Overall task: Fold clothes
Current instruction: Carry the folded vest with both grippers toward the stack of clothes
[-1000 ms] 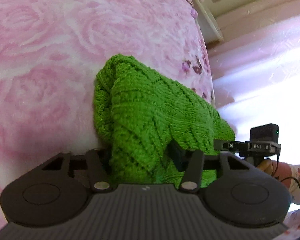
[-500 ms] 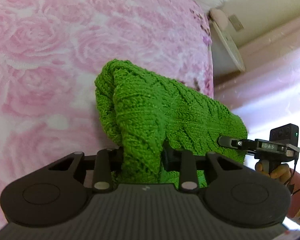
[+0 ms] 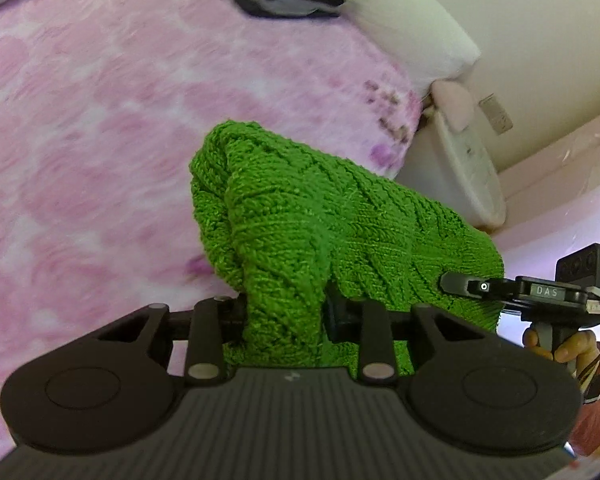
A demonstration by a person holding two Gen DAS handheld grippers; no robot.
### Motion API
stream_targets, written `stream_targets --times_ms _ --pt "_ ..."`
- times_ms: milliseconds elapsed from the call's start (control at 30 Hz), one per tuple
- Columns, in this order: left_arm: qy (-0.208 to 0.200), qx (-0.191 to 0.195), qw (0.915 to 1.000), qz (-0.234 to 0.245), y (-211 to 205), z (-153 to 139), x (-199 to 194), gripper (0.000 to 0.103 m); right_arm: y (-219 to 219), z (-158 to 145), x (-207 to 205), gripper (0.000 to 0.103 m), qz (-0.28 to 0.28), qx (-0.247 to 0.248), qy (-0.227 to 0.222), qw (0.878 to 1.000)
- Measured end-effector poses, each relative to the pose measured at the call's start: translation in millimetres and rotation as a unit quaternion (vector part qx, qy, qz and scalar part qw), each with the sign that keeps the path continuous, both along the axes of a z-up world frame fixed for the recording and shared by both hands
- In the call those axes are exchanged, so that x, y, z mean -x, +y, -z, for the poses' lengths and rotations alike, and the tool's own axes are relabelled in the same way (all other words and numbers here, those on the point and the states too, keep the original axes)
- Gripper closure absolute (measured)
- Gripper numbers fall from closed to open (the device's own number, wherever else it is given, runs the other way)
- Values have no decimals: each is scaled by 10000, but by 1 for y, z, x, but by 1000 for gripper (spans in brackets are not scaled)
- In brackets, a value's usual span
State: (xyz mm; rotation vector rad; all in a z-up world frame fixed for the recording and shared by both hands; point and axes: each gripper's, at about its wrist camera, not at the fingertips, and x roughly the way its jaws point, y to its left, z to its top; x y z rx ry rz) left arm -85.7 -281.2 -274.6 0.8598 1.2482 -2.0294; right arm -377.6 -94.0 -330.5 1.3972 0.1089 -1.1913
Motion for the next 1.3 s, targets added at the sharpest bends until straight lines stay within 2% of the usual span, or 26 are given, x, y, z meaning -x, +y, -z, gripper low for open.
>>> stream_targets --times_ms 100,267,467,533,767,900,1133,1300 --pt "78 142 9999 -18 -6 -23 42 77 -8 -27 41 73 -14 83 96 9999" --pt "137 388 9991 -78 -40 -54 105 77 -34 -62 96 73 -29 254 153 9996" --pt "197 575 9975 -349 -102 -82 161 77 -103 -91 155 73 -149 338 162 9992" --pt "248 494 9972 -504 -128 -93 178 77 -134 -103 174 73 -217 328 169 9991" --pt "409 679 9935 -823 -226 -136 230 77 -252 -152 221 73 -530 476 338 9969" --pt "588 829 9883 -1140 -288 -155 255 77 -338 -182 247 73 -844 667 498 9929" --pt "745 926 9721 -2023 -432 -198 302 77 -508 -217 287 73 -1540 968 623 9813" --pt "761 754 9622 -2505 -532 -227 325 77 -629 -235 306 73 -1994 947 520 9739"
